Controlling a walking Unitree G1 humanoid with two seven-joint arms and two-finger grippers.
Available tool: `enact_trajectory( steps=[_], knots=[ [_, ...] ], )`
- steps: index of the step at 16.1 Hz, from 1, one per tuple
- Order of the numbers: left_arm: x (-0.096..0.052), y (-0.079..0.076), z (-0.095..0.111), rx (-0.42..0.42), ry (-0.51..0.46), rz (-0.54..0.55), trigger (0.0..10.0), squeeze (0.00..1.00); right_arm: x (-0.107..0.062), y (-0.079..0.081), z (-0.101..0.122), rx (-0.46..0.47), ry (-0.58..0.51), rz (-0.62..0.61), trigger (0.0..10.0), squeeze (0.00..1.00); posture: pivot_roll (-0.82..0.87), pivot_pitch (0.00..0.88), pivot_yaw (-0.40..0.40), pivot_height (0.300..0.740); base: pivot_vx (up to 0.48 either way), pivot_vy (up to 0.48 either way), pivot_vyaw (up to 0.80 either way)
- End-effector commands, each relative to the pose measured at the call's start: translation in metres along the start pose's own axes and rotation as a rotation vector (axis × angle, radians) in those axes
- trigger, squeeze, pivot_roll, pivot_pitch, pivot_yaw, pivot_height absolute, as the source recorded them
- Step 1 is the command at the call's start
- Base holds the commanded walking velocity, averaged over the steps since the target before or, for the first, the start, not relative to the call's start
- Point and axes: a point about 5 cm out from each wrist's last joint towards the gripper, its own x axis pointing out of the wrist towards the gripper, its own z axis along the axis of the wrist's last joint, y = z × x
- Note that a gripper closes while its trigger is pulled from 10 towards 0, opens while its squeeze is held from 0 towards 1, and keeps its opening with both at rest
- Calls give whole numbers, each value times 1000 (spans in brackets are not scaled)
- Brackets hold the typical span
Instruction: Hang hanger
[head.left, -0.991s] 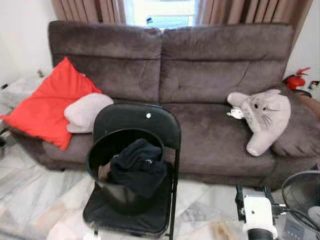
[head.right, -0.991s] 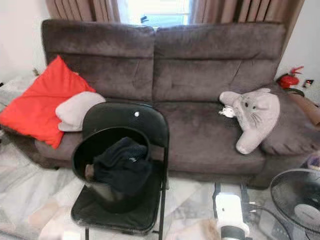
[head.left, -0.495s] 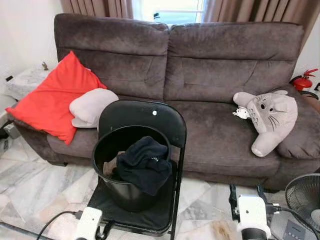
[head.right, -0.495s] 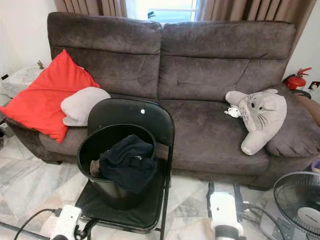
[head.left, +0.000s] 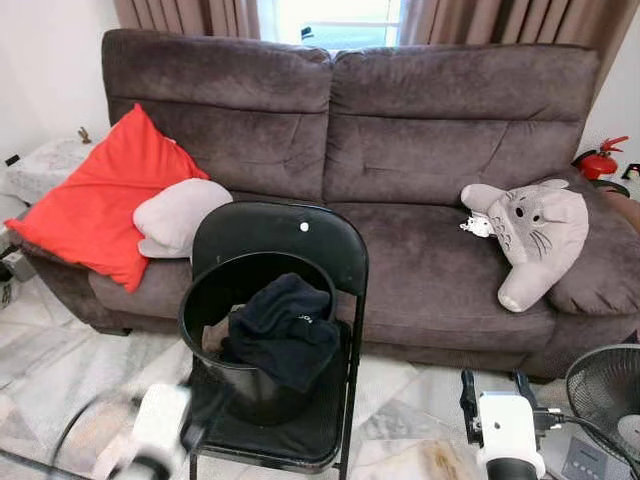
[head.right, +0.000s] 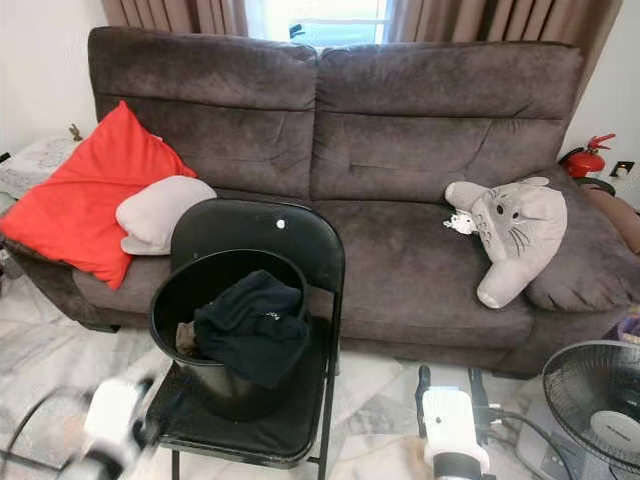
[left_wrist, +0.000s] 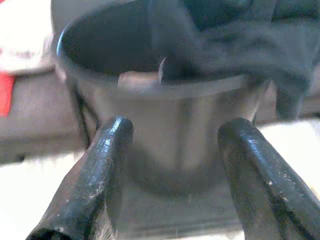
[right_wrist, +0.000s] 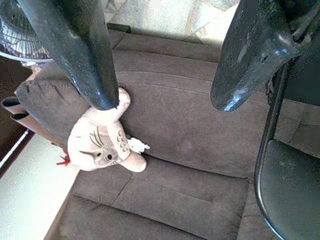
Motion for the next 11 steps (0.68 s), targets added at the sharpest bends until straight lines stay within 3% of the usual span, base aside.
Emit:
enact_trajectory(
  steps=[1, 4, 7, 11],
  knots=[
    [-2, 2, 17, -4, -38, -2, 10000, 0, -1, 1, -3, 6, 10, 14, 10000, 0, -31, 0, 32, 740, 0, 0, 0],
    [13, -19, 41, -24, -107, -72, 10000, 0, 2, 3, -3, 3, 9, 22, 10000, 0, -26, 0, 26, 740, 0, 0, 0],
    [19, -24, 47, -40, -111, -80, 10000, 0, 1, 4, -1, 8, 4, 19, 10000, 0, -35, 10, 30, 740, 0, 0, 0],
    [17, -26, 44, -55, -79, -95, 10000, 0, -2, 3, -5, 7, 16, 12, 10000, 0, -32, 21, 32, 740, 0, 0, 0]
  ],
)
